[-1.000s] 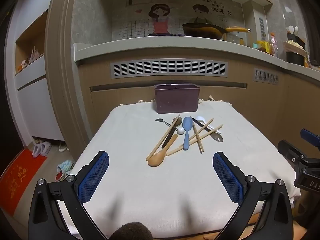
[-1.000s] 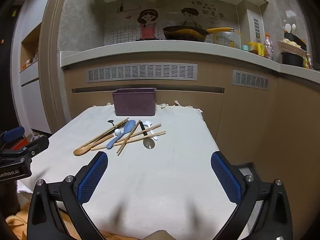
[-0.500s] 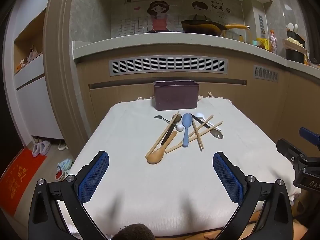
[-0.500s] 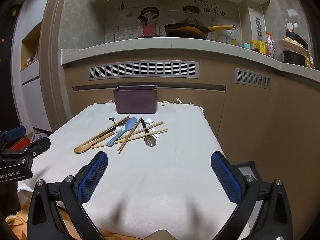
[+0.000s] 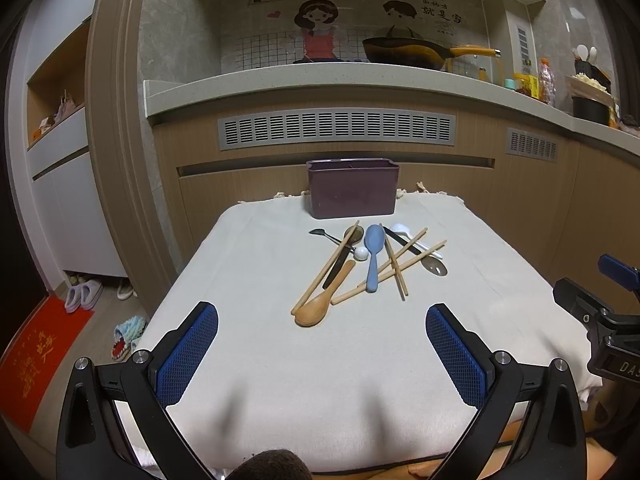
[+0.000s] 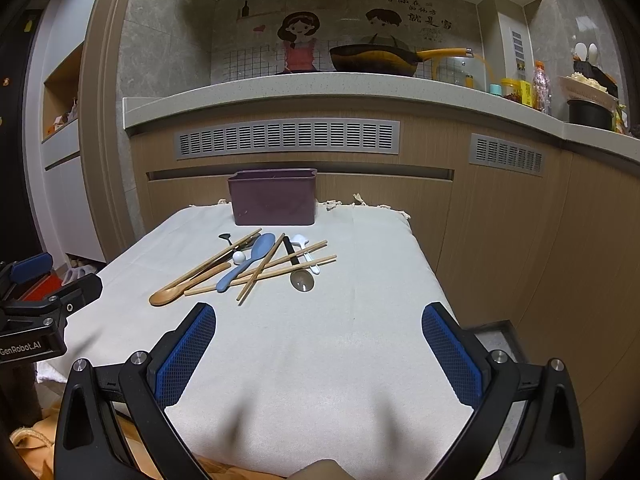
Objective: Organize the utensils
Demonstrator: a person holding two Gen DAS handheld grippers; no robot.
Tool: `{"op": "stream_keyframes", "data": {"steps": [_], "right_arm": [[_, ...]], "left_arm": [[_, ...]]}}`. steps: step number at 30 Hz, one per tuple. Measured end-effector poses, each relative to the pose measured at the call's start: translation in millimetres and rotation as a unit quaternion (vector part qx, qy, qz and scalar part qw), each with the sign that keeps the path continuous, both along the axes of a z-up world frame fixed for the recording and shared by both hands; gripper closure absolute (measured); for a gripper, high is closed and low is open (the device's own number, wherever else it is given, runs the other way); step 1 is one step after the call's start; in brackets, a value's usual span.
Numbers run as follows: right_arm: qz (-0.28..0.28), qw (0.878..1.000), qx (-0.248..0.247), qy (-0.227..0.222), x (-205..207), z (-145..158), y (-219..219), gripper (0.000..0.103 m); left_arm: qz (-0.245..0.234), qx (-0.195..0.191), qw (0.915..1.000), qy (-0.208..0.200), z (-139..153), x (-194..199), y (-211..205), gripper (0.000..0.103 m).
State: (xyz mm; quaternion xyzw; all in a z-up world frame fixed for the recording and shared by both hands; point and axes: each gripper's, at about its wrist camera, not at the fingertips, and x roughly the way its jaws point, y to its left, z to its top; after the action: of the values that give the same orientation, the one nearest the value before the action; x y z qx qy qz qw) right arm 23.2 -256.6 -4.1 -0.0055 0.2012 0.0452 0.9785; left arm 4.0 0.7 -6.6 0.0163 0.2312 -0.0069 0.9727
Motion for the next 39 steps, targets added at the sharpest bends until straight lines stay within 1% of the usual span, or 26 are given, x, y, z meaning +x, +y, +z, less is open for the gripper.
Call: {"op": "stream_keyframes", "data": {"steps": [39], "right_arm": [[0.005,1.000,0.007,0.009,3.4,-2.4,-3.1,0.000]], "left_arm": [[0.000,0.001,1.0000,0.006,-0.6,1.3,-0.9,0.000]]}}
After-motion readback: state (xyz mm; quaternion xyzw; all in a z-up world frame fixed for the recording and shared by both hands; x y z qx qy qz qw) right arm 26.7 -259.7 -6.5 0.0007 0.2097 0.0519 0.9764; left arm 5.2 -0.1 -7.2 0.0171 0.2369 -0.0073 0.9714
